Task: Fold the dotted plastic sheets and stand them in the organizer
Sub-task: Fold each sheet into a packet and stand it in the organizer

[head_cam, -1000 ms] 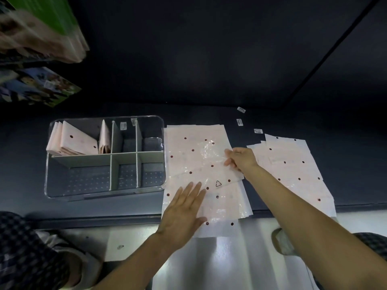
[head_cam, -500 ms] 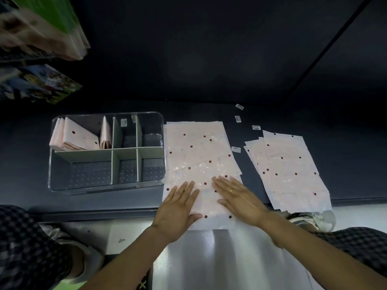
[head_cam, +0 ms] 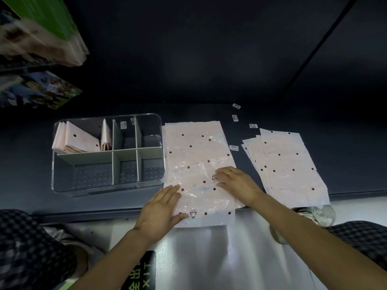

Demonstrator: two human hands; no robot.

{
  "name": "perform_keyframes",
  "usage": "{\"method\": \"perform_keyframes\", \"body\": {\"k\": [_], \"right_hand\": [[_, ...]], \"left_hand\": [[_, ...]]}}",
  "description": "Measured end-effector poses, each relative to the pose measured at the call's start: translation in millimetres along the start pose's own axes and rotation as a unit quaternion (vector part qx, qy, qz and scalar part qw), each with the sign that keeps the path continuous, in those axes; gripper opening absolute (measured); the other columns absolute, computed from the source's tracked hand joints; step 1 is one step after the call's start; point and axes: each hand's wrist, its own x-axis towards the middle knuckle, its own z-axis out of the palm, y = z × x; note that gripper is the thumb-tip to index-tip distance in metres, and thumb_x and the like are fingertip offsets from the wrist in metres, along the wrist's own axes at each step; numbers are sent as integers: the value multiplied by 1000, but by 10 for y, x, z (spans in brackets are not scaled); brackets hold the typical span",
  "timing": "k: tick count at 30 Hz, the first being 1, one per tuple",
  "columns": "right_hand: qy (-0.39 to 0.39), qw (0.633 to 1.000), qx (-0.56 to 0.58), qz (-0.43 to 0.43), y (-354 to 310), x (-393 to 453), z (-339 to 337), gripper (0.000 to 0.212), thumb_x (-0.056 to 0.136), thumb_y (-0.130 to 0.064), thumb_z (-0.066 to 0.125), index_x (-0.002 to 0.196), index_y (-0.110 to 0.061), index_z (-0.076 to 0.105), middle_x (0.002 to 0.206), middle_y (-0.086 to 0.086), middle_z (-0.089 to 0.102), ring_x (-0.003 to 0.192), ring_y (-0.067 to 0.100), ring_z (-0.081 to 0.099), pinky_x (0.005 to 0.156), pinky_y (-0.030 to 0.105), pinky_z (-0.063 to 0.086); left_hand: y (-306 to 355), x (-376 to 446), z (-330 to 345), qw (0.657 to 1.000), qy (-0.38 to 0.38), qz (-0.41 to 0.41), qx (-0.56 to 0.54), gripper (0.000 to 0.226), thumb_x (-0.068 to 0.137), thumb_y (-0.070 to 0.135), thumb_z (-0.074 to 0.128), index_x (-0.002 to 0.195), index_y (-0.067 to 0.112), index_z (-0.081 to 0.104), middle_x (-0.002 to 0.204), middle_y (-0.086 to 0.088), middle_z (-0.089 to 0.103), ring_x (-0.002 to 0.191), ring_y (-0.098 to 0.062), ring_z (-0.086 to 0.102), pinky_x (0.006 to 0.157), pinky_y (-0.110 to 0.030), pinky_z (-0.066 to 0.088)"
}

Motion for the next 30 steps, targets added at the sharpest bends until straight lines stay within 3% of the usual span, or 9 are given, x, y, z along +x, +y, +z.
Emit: {"method": "perform_keyframes", "body": {"k": [5,9,12,16,19,21,26,28,30], "right_hand": [[-75,997,3,30,132,45,70,35,99,-25,39,129,-15,55,133,1,53,124,17,45,103,25,33],[-41,999,-8,-33,45,111,-123,36,71,1,74,105,-9,69,105,4,69,94,21,66,81,30,54],[-1,999,24,-41,2,50,-262,46,51,14,79,88,-12,72,87,-1,71,79,20,68,76,30,54],[3,998,42,-53,-15,-102,-403,36,68,11,70,95,-13,70,91,-1,70,91,22,66,89,29,46],[-60,996,60,-17,36,-135,-416,26,93,-7,52,114,-17,63,109,-1,63,111,17,53,99,23,32],[-81,994,78,13,39,-71,-410,26,99,-19,43,119,-19,59,113,-2,61,115,13,47,100,22,29],[-108,985,99,86,36,248,-308,26,100,-21,40,117,-13,59,108,2,65,112,21,46,95,31,35],[-131,981,89,109,66,342,-235,25,100,-22,39,115,-13,58,107,3,65,112,23,45,94,32,34],[-146,977,84,128,81,414,-165,26,100,-24,39,114,-14,59,108,3,64,113,23,44,96,34,34]], "left_hand": [[58,90,-29,1000,24,-13,-10,63,90,61,40,137,20,43,149,4,35,138,-13,30,113,-26,19],[131,172,-73,998,37,-17,-43,59,90,53,49,137,18,42,144,1,38,135,-17,32,110,-27,24],[156,241,-136,999,28,-10,-34,64,91,54,48,144,23,30,153,5,24,141,-12,21,113,-25,18],[186,306,-220,998,-37,-10,-58,63,91,49,53,144,28,27,150,7,32,136,-14,31,109,-27,26],[235,344,-299,989,-106,-30,-95,51,92,47,52,138,33,34,142,10,44,123,-16,47,96,-31,41],[274,368,-347,989,-86,-44,-109,49,93,45,51,137,35,33,139,12,46,119,-17,51,90,-32,44],[431,306,-401,992,123,22,-4,55,83,28,69,133,15,51,142,-4,47,131,-24,45,110,-37,30],[498,284,-331,991,104,64,55,56,86,30,66,136,12,48,147,-8,40,138,-25,35,116,-41,15],[516,270,-181,996,24,65,62,61,98,39,43,150,16,20,159,-5,8,147,-21,2,115,-34,-14]]}}
